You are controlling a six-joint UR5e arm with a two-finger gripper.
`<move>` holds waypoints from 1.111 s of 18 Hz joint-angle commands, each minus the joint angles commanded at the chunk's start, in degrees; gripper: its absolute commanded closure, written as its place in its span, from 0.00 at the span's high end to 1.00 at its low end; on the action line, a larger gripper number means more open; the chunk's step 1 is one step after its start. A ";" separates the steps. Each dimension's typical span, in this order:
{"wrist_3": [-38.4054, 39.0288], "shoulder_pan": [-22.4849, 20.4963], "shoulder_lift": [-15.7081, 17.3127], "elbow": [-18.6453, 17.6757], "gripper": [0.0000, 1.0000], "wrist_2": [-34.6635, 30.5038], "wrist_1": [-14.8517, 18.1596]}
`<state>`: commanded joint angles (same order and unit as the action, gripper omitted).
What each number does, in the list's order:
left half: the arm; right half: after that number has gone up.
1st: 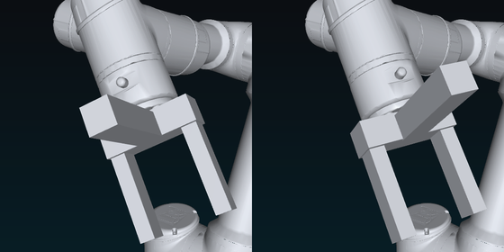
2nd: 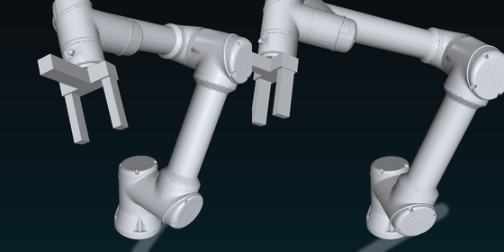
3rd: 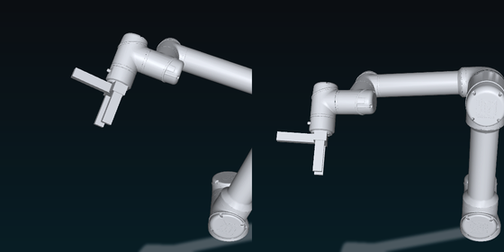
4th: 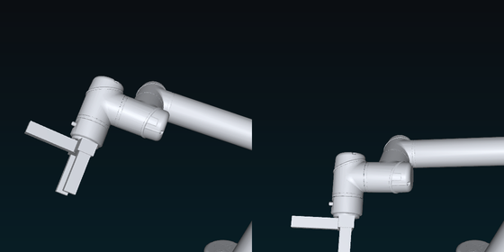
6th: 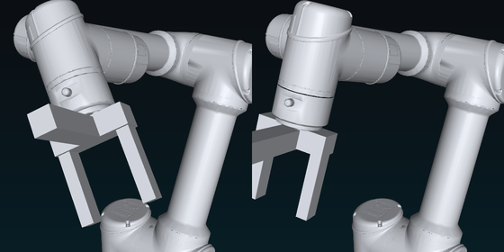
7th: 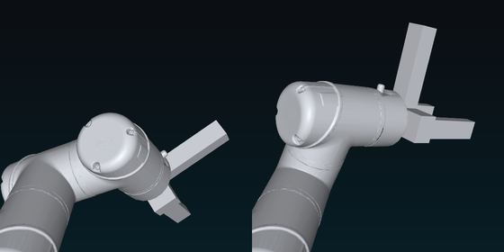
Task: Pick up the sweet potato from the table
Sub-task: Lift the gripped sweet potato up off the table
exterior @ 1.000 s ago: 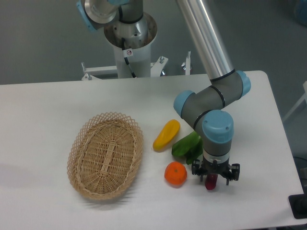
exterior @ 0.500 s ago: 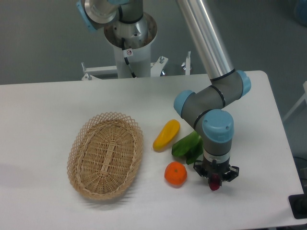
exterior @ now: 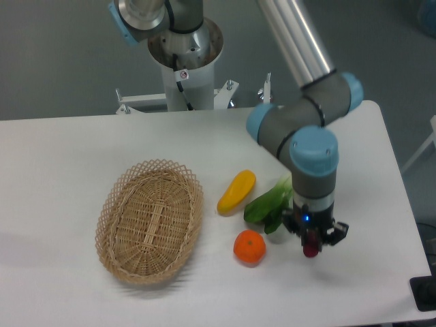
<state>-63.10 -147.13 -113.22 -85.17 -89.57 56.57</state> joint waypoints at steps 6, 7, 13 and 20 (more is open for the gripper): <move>-2.71 -2.11 4.59 1.59 0.24 3.26 7.32; -4.64 -2.55 4.94 1.59 0.24 3.17 8.45; -7.91 -3.52 6.08 1.67 0.24 2.91 10.40; -7.91 -3.43 6.08 1.76 0.24 2.82 9.96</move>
<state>-71.02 -150.56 -107.14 -83.41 -86.75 66.53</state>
